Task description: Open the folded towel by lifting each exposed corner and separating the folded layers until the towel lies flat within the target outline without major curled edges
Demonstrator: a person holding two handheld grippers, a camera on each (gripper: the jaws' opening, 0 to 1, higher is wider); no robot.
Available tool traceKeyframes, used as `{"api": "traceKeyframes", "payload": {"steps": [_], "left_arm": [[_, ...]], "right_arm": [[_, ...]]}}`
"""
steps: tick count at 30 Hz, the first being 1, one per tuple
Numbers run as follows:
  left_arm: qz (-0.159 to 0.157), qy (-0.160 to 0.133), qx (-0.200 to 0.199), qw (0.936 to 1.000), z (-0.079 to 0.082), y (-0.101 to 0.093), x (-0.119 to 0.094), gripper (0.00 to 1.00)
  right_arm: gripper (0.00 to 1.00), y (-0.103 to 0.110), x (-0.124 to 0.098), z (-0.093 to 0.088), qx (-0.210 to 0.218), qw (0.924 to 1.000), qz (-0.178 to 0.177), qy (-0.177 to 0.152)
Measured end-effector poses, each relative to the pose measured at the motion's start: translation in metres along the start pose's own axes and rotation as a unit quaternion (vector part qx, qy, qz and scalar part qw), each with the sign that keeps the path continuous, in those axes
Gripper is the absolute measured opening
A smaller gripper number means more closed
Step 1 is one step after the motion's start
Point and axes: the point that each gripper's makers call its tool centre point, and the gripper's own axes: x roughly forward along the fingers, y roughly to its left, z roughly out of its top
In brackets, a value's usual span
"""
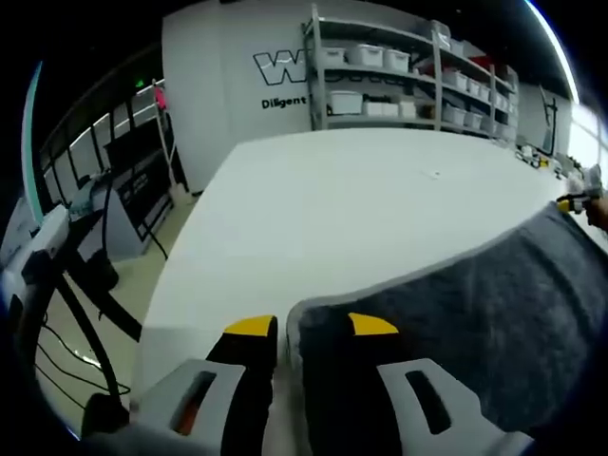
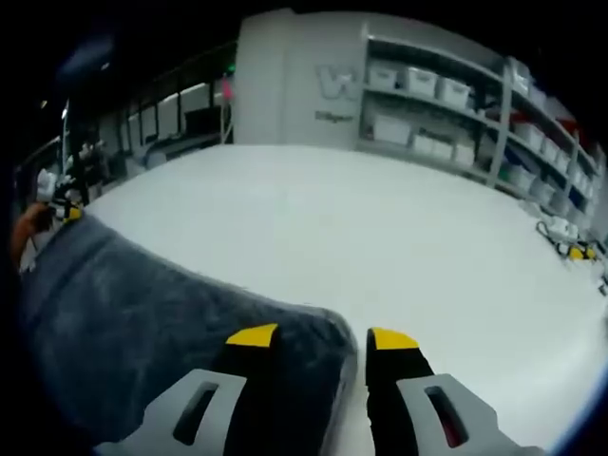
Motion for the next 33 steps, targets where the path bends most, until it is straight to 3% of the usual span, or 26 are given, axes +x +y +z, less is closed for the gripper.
{"api": "traceKeyframes", "payload": {"steps": [3,5,9,11,13,17,24,29,33], "left_arm": [[-0.001,0.004,-0.001,1.0000,-0.001,0.002,0.004,0.22],[-0.001,0.006,0.000,1.0000,-0.002,0.003,0.006,0.22],[-0.003,0.007,0.001,1.0000,-0.003,0.004,0.010,0.13],[-0.008,0.005,-0.005,0.9999,-0.003,0.002,0.010,0.04],[-0.014,0.008,-0.003,0.9999,-0.005,-0.005,0.013,0.03],[-0.015,0.000,0.012,0.9998,0.000,-0.014,0.014,0.02],[-0.023,-0.011,0.008,0.9996,0.004,-0.017,0.023,0.01],[-0.017,-0.025,0.023,0.9993,0.016,-0.022,0.029,0.01],[-0.019,-0.026,0.019,0.9993,0.018,-0.023,0.041,0.01]], "right_arm": [[0.21,-0.007,0.005,-0.003,-0.006,0.9999,-0.008,0.011],[0.24,-0.015,0.011,-0.008,-0.005,0.9995,-0.017,0.025],[0.09,-0.011,0.013,-0.011,0.027,0.9992,0.010,0.026],[0.00,-0.013,0.011,-0.011,0.011,0.9995,0.006,0.030],[0.00,-0.022,0.009,-0.012,-0.017,0.9991,-0.011,0.036],[0.00,-0.038,0.012,-0.014,0.009,0.9995,-0.002,0.031],[0.00,-0.050,0.019,-0.009,-0.021,0.9990,-0.025,0.031],[0.00,-0.058,0.027,-0.004,-0.040,0.9980,-0.039,0.030],[0.00,-0.066,0.033,0.001,-0.018,0.9987,-0.039,0.026]]}}
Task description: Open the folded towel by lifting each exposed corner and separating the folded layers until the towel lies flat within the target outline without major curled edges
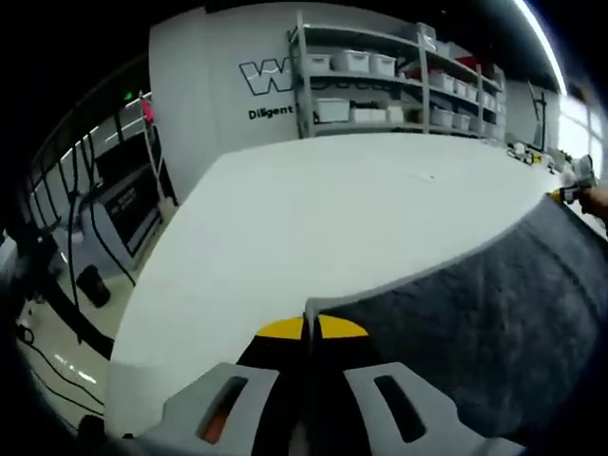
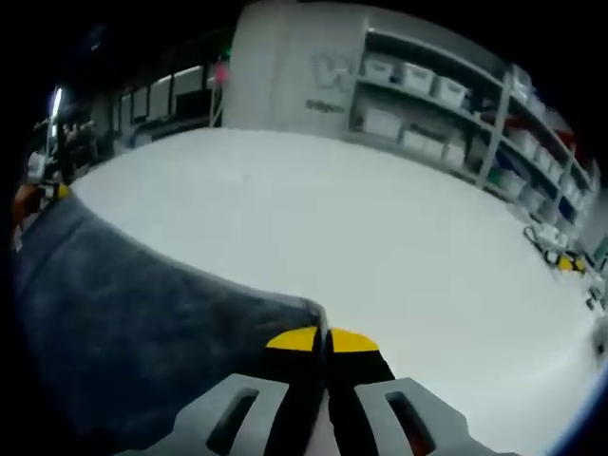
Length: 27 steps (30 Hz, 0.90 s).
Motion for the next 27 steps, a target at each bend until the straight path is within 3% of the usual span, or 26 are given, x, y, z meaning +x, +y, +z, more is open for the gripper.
{"api": "traceKeyframes", "payload": {"steps": [15,21,27], "left_arm": [[0.002,-0.003,0.033,0.9994,0.019,-0.005,0.028,0.01],[-0.008,0.001,0.014,0.9999,0.024,-0.005,0.038,0.01],[-0.005,0.000,0.031,0.9995,0.031,-0.006,0.050,0.01]], "right_arm": [[0.00,-0.016,0.022,0.012,0.006,0.9999,-0.008,-0.002],[0.00,-0.020,0.030,0.016,0.000,1.0000,-0.006,0.003],[0.00,-0.023,0.041,0.023,0.007,1.0000,-0.006,0.000]]}}
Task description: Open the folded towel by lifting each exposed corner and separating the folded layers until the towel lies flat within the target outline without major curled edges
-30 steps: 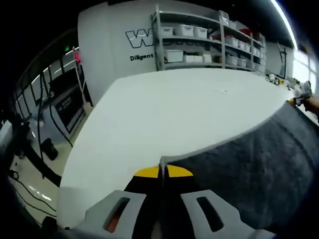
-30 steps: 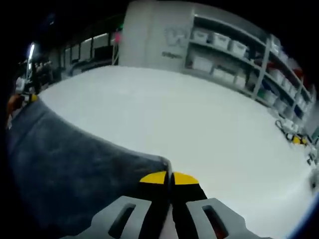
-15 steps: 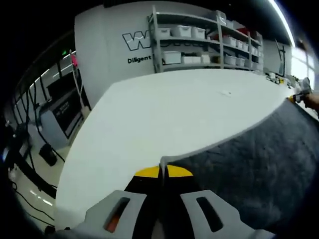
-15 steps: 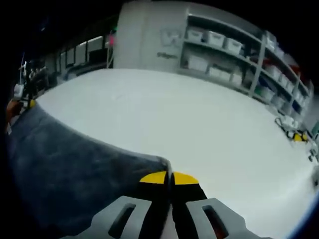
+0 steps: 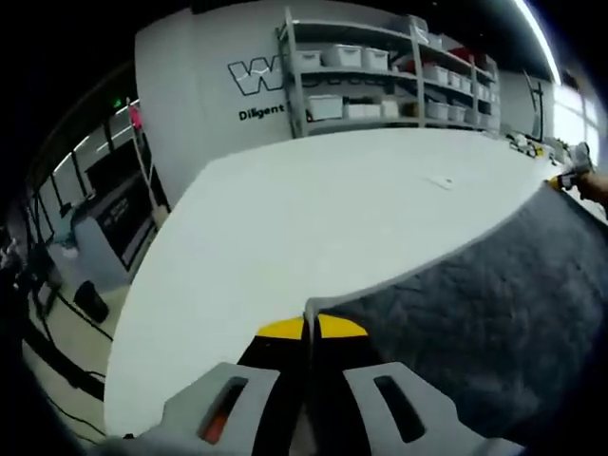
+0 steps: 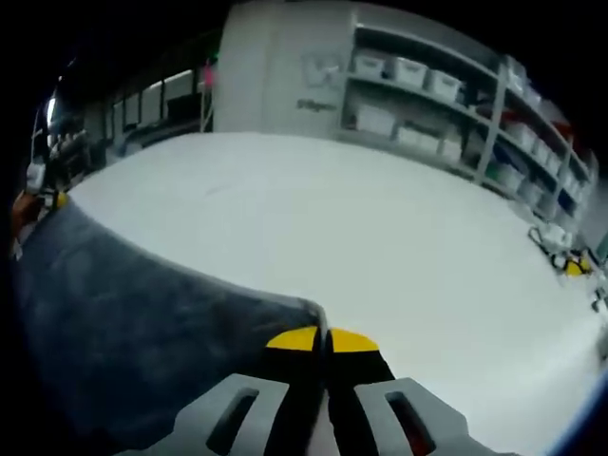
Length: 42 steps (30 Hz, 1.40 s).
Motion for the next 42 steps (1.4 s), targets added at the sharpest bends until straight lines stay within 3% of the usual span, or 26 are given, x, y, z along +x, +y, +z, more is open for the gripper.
{"api": "traceKeyframes", "payload": {"steps": [5,21,23,25,33,38,42], "left_arm": [[0.000,-0.009,-0.005,1.0000,0.005,0.002,0.009,0.01],[-0.013,-0.013,-0.005,0.9998,0.016,0.002,0.027,0.01],[-0.013,-0.010,0.002,0.9999,0.018,0.001,0.030,0.01],[-0.022,0.000,0.038,0.9990,0.018,-0.001,0.029,0.01],[-0.031,0.000,-0.001,0.9995,0.019,-0.003,0.031,0.01],[-0.027,0.016,0.018,0.9993,0.022,-0.005,0.037,0.01],[-0.029,0.004,0.013,0.9995,0.023,-0.004,0.042,0.01]], "right_arm": [[0.00,0.002,0.011,0.007,-0.020,0.9998,-0.009,-0.001],[0.00,-0.001,0.027,0.017,-0.010,0.9999,-0.006,0.004],[0.00,-0.003,0.030,0.020,-0.009,0.9999,-0.007,0.004],[0.00,-0.005,0.031,0.021,-0.005,1.0000,-0.008,0.003],[0.00,-0.006,0.037,0.027,0.019,0.9995,-0.015,-0.020],[0.00,-0.005,0.041,0.031,0.007,0.9996,-0.027,-0.007],[0.00,-0.008,0.041,0.031,0.016,0.9996,-0.023,-0.009]]}}
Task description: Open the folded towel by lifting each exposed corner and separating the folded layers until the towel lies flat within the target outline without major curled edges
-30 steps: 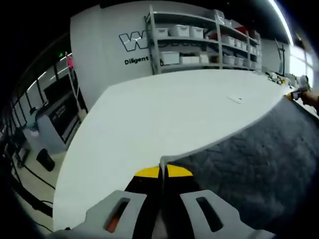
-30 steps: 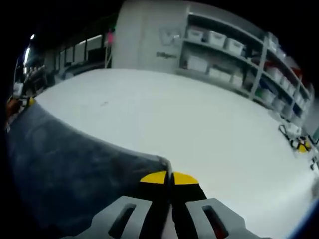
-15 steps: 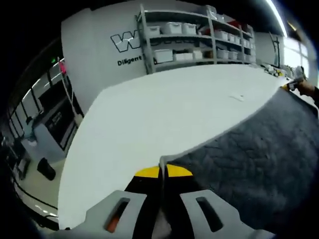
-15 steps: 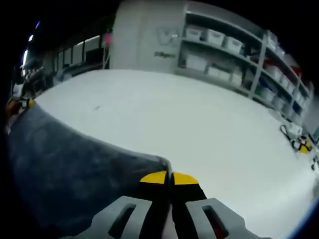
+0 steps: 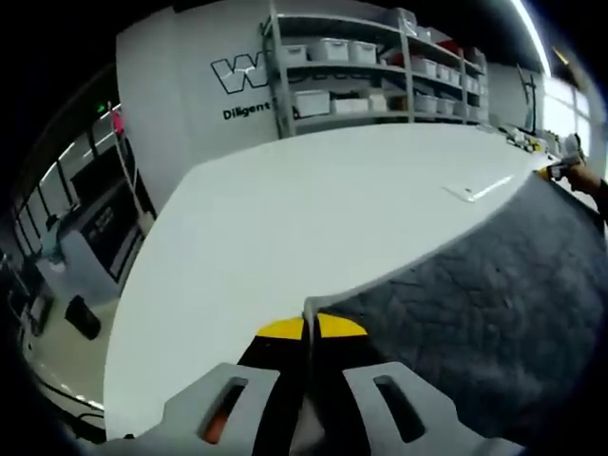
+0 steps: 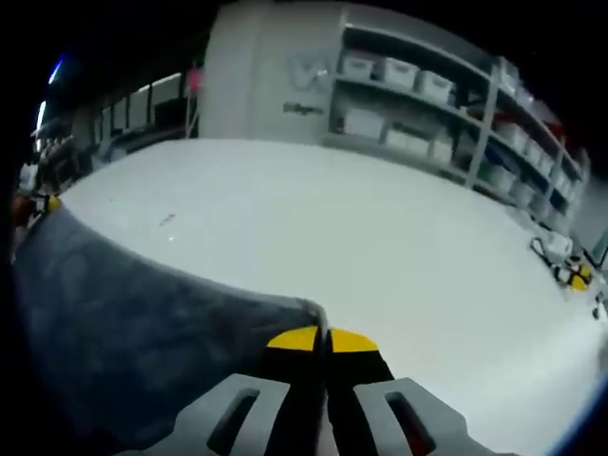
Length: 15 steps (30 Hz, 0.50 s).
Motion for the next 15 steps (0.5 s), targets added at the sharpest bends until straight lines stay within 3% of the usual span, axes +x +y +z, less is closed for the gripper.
{"api": "traceKeyframes", "payload": {"steps": [8,11,12,13,14,15], "left_arm": [[0.003,-0.003,0.015,0.9999,0.002,-0.003,0.000,0.01],[0.003,0.004,-0.004,1.0000,0.003,-0.001,-0.001,0.04],[0.017,0.001,-0.015,0.9997,0.004,0.005,-0.002,0.20],[0.021,-0.015,-0.023,0.9994,0.009,0.008,-0.002,0.40],[0.008,-0.081,-0.057,0.9951,0.028,0.005,-0.002,0.65],[0.005,-0.098,-0.070,0.9928,0.033,0.005,-0.003,0.98]], "right_arm": [[0.00,0.002,-0.001,0.000,0.001,1.0000,0.008,-0.001],[0.00,0.005,0.000,0.002,-0.004,0.9998,0.015,-0.010],[0.02,0.003,0.000,0.003,-0.005,0.9998,0.011,-0.013],[0.16,-0.004,-0.002,0.004,-0.002,0.9998,-0.013,-0.015],[0.32,-0.010,-0.004,0.012,-0.020,0.9988,-0.032,-0.032],[0.50,-0.011,-0.007,0.018,-0.033,0.9977,-0.035,-0.048]]}}
